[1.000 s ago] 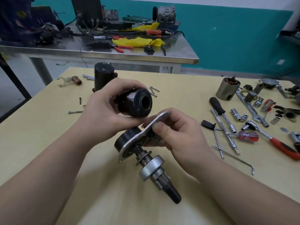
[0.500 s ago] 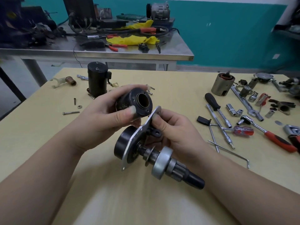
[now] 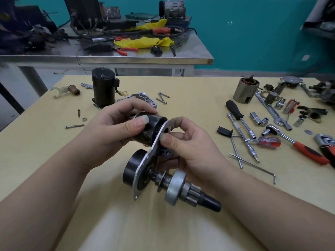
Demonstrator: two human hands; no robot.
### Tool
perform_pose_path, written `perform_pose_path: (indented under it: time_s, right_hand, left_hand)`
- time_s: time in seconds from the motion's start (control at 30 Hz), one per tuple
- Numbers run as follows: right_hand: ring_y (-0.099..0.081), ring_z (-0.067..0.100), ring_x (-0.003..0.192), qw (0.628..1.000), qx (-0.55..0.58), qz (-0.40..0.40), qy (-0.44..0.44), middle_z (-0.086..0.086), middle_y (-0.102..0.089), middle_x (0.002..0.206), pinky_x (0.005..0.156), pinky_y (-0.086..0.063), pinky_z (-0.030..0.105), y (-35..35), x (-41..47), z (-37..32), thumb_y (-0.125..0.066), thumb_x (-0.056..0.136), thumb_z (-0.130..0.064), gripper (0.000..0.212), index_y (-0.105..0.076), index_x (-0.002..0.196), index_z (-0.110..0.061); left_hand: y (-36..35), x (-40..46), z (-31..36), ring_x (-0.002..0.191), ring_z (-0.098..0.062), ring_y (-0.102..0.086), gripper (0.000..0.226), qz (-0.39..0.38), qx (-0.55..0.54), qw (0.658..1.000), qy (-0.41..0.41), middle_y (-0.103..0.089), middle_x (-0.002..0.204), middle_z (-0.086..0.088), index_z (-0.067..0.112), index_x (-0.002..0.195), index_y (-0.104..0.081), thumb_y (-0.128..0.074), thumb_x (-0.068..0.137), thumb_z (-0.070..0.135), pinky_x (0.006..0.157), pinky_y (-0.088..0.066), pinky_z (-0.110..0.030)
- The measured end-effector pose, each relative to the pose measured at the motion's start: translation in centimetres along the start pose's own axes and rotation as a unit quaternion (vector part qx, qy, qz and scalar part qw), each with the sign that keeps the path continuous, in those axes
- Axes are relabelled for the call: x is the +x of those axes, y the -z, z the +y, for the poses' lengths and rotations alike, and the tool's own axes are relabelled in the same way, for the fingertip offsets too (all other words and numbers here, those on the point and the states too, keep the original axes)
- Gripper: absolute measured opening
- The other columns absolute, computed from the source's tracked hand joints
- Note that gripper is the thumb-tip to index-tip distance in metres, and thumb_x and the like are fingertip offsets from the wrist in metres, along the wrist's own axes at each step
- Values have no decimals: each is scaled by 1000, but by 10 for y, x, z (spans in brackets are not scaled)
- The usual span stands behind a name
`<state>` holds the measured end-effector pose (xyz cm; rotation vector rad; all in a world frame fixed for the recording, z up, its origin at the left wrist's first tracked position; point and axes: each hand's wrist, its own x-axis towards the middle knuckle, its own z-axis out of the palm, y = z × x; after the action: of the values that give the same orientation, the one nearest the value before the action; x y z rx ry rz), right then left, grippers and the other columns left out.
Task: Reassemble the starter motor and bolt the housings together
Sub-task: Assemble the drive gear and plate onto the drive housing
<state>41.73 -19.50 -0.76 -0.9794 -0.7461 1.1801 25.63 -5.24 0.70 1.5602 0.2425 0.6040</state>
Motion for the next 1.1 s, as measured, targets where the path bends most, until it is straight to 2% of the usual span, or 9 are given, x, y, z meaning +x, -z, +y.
perform_pose_path:
  time_s: [0.1, 0.2, 0.37, 0.5, 0.63, 0.87, 0.97, 1.03, 1.1]
  right_hand:
    - [-74, 32, 69, 1000, 2, 2, 6, 22, -76, 90, 58, -61, 39, 1, 0, 1, -91, 65, -31, 58, -60, 108, -9]
    - [-73, 26, 64, 1000, 18, 2, 1, 18, -76, 86, 55, -62, 37, 2, 1, 2, -90, 69, -27, 59, -57, 114, -7]
    - [-75, 27, 67, 999, 31, 2, -12, 21, -77, 90, 58, -62, 37, 5, 3, 2, -95, 68, -27, 59, -60, 113, -10]
    - [-75, 33, 75, 999, 36, 15, -20, 23, -77, 97, 68, -60, 44, 8, 3, 7, -98, 64, -31, 54, -67, 106, -16]
    - [-75, 32, 79, 999, 23, 26, -33, 19, -78, 96, 72, -58, 45, 10, 4, 8, -92, 66, -32, 56, -64, 110, -15]
    - [-73, 33, 85, 995, 13, 39, -91, 17, -77, 100, 87, -50, 58, 16, 6, 10, -90, 71, -29, 55, -62, 115, -12]
    - [-74, 31, 79, 991, 36, 61, -112, 16, -77, 97, 78, -59, 49, 19, 10, 6, -91, 69, -26, 56, -64, 116, -11]
    - [-76, 29, 73, 986, 64, 72, -134, 14, -78, 94, 63, -62, 41, 22, 12, 3, -91, 68, -26, 54, -67, 113, -10]
    - [-78, 29, 75, 984, 71, 73, -147, 13, -79, 94, 60, -62, 40, 25, 14, 4, -92, 68, -27, 54, -69, 113, -9]
  left_hand:
    - [-1, 0, 1, 94, -32, -70, 39, 0, -3, 1000, -8, -68, 107, -21, 17, 114, -79, -90, 85, 39, 77, -62, -40]
    - [-2, -1, 3, 94, -29, -71, 48, -2, -7, 1000, -13, -69, 105, -17, 18, 115, -79, -92, 81, 51, 78, -62, -38]
    - [-1, -1, 1, 97, -30, -71, 37, -3, 15, 1000, -26, -70, 106, -15, 21, 115, -78, -89, 86, 43, 83, -62, -42]
    - [-2, -1, 3, 99, -33, -73, 46, 5, 38, 999, -22, -71, 108, -14, 22, 114, -76, -92, 81, 51, 84, -62, -40]
    - [1, 0, 0, 101, -33, -75, 35, -4, 74, 997, -11, -74, 113, -15, 19, 116, -74, -86, 87, 35, 85, -63, -40]
    - [-5, 2, -12, 100, -25, -75, 25, 0, 47, 997, 60, -74, 113, -12, 20, 117, -74, -77, 94, 30, 81, -61, -30]
    - [-22, 4, -21, 96, -20, -75, 20, 57, -15, 995, 80, -77, 110, -6, 20, 113, -78, -70, 95, 23, 75, -61, -27]
    - [-33, 7, -25, 96, -18, -75, 19, 93, -29, 992, 80, -78, 111, -6, 23, 108, -81, -69, 95, 27, 75, -61, -26]
    - [-40, 8, -26, 95, -19, -74, 20, 101, -49, 990, 82, -78, 108, -8, 22, 107, -81, -69, 96, 34, 77, -61, -27]
